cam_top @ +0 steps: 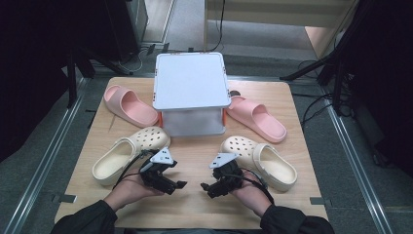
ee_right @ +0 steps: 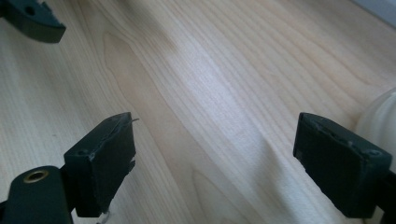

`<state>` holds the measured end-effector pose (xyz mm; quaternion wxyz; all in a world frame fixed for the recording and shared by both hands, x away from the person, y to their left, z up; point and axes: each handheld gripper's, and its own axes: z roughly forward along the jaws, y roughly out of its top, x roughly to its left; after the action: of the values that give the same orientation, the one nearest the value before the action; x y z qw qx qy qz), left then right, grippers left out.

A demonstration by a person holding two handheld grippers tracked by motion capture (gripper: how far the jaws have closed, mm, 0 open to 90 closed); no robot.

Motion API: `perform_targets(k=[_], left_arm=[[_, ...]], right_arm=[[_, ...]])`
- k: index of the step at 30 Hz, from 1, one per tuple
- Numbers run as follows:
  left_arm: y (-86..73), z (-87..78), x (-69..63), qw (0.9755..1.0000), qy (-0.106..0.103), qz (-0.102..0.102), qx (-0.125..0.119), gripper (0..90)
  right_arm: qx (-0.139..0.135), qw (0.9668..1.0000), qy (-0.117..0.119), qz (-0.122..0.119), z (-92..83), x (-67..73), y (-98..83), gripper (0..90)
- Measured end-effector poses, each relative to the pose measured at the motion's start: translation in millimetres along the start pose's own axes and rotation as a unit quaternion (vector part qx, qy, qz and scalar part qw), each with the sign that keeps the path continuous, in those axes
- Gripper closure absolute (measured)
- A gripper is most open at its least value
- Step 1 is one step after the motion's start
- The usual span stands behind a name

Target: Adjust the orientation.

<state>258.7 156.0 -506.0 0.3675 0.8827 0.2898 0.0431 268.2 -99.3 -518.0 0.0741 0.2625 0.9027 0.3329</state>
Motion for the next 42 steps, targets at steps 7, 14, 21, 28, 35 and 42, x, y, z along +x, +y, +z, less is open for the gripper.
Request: perform_targets(k=[7, 14, 21, 28, 35, 42], left_arm=[[4.3, -11.7, 10.4, 0.9991, -0.027, -0.032, -0.009, 38.5], [1.1, -16.2, 14.0, 0.9995, -0.011, -0.028, -0.012, 41.9], [2.1, -20.0, 14.1, 0.9997, 0.011, -0.019, -0.009, 35.9], [1.2, -29.3, 21.8, 0.9993, -0.001, -0.036, 0.004, 41.8], [-0.9, -38.4, 25.0, 0.9989, 0.000, -0.047, -0.001, 38.9], [-7.8, -50.6, 26.5, 0.9982, 0.015, -0.058, -0.008, 40.6]], right_arm=[[-0.028, 0.9993, 0.013, -0.023, -7.3, -7.7, 3.0, 17.0], [-0.024, 0.9994, 0.023, -0.010, -9.5, -9.1, 1.9, 17.6], [-0.015, 0.9992, 0.037, 0.000, -10.1, -7.9, 2.9, 16.7], [-0.031, 0.9982, 0.044, 0.026, -14.4, -11.3, 4.7, 16.3], [-0.026, 0.9980, 0.052, 0.026, -13.9, -12.8, 5.6, 16.2], [-0.019, 0.9979, 0.060, 0.011, -10.0, -12.6, 8.8, 16.3]])
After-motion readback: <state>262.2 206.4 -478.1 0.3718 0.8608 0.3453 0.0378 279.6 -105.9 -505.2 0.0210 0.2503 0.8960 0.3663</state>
